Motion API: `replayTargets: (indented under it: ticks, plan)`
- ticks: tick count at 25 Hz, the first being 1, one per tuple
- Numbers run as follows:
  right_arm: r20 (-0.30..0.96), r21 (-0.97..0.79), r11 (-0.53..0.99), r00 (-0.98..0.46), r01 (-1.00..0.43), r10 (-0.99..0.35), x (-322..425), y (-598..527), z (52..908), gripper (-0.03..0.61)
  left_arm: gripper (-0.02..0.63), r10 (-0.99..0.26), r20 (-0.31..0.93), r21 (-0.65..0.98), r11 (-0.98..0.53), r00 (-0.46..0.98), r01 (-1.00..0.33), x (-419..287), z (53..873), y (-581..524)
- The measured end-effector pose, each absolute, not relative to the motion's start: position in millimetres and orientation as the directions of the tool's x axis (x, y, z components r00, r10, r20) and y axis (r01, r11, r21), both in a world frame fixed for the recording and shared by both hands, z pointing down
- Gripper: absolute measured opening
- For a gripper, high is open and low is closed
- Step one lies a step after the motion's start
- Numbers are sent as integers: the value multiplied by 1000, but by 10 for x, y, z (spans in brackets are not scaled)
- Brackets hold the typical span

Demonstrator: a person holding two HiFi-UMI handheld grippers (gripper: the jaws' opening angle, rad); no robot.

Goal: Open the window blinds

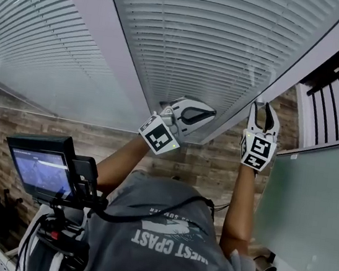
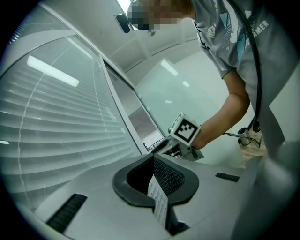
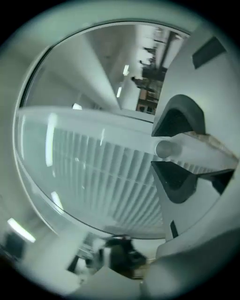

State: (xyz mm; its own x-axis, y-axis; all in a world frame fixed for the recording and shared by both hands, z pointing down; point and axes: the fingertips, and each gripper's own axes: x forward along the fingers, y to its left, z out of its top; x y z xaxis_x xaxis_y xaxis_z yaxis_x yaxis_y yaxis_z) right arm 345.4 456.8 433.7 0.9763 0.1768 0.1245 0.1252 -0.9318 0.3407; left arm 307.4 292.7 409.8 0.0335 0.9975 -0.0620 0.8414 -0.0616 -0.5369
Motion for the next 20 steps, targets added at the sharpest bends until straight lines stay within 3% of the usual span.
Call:
replayTargets:
  ticks: [2, 4, 8, 10, 11, 13, 14, 15, 16, 18, 20]
  plan:
    - [97, 37, -990, 986, 135, 138, 3435, 4642, 4295, 123, 3, 997, -61, -533, -64, 37, 843, 3093, 4100, 2919]
    - [111, -140, -982, 987, 130, 115, 3469, 4714, 4344, 123, 3, 997, -62, -532, -66, 39, 844, 3098, 4096, 2918]
    - [124, -181, -973, 985, 142, 120, 3521, 4737, 4392, 120, 3, 997, -63, -536, -65, 37, 841, 3086, 4097, 2926]
    - [155, 66, -985, 974, 159, 167, 3533, 4699, 4411, 120, 3, 997, -62, -536, -68, 41, 842, 3096, 4105, 2915]
    - [179, 324, -934, 959, 154, 220, 3547, 4660, 4434, 118, 3, 997, -62, -534, -70, 43, 842, 3104, 4112, 2906]
    - [179, 805, -590, 920, 68, 349, 3583, 4569, 4490, 118, 3, 997, -61, -532, -74, 49, 844, 3118, 4124, 2889]
    - [160, 905, -425, 909, 20, 384, 3596, 4539, 4510, 118, 3, 997, -61, -530, -75, 50, 844, 3119, 4130, 2886]
    - [153, 930, -367, 909, 0, 387, 3602, 4528, 4520, 118, 3, 997, -61, -530, -74, 49, 845, 3113, 4134, 2888]
    - [160, 914, -405, 916, 4, 369, 3603, 4532, 4521, 118, 3, 997, -61, -531, -73, 47, 845, 3104, 4136, 2892]
    - [198, 769, -638, 936, 35, 290, 3598, 4541, 4527, 119, 3, 997, -62, -533, -70, 43, 843, 3086, 4135, 2899]
    - [187, 394, -915, 968, 82, 167, 3559, 4573, 4505, 123, 3, 997, -62, -535, -70, 43, 842, 3079, 4144, 2892]
